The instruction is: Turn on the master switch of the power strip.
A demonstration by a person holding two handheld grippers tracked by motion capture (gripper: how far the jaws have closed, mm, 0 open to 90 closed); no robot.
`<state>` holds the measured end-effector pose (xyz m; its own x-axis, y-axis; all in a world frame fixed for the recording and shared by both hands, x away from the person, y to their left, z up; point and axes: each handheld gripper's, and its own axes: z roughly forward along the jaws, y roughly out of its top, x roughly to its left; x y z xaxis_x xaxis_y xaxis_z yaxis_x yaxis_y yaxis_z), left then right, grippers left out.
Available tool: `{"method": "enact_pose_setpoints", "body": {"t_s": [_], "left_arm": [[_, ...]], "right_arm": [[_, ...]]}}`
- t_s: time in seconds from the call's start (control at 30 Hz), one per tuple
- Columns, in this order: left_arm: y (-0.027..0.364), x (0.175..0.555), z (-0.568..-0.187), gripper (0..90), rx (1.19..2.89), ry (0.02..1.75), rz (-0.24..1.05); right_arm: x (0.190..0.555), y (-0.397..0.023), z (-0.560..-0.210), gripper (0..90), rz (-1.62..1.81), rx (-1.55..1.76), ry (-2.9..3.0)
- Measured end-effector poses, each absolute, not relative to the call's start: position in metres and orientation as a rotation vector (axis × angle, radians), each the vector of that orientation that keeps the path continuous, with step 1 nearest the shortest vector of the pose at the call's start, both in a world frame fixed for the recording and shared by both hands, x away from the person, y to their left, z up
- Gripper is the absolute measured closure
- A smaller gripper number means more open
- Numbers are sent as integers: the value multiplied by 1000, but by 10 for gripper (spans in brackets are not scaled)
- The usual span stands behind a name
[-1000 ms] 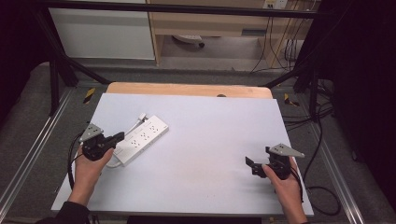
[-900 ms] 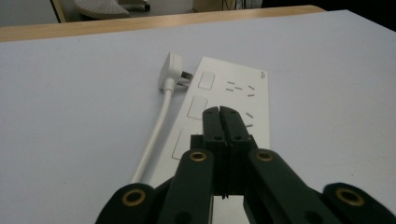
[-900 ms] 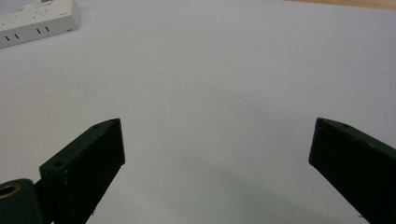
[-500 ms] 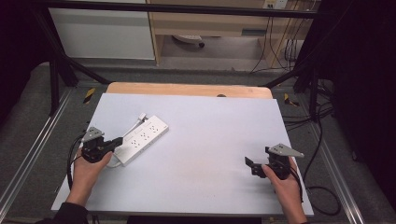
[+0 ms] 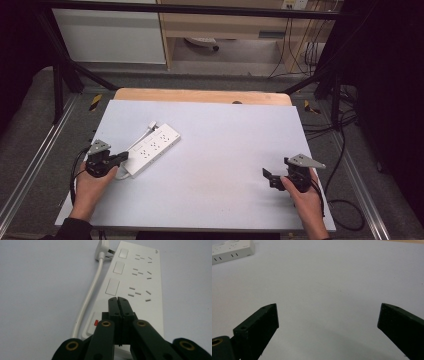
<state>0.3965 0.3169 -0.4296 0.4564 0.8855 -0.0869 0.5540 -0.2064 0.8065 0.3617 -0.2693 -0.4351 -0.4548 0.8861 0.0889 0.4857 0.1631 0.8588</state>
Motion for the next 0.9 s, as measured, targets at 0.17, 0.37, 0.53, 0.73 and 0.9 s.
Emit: {"method": "enact_pose_setpoints", "body": {"t_s": [0.17,0.37,0.53,0.73,0.9], "left_arm": [[318,397,-431,900,1899,1223,510],[319,397,-432,900,1901,1230,511],[319,397,-433,900,1909,1235,510],[320,397,-433,900,1909,1243,508],[320,397,-433,900,1910,1241,508]], "right_arm": [[362,-269,-435,39,1223,1299,2009],[362,-269,-435,39,1223,1299,2009],[362,-269,-435,39,1222,1298,2010],[362,-269,-435,39,1222,1298,2009],[362,-269,-435,39,1222,1298,2009]]}}
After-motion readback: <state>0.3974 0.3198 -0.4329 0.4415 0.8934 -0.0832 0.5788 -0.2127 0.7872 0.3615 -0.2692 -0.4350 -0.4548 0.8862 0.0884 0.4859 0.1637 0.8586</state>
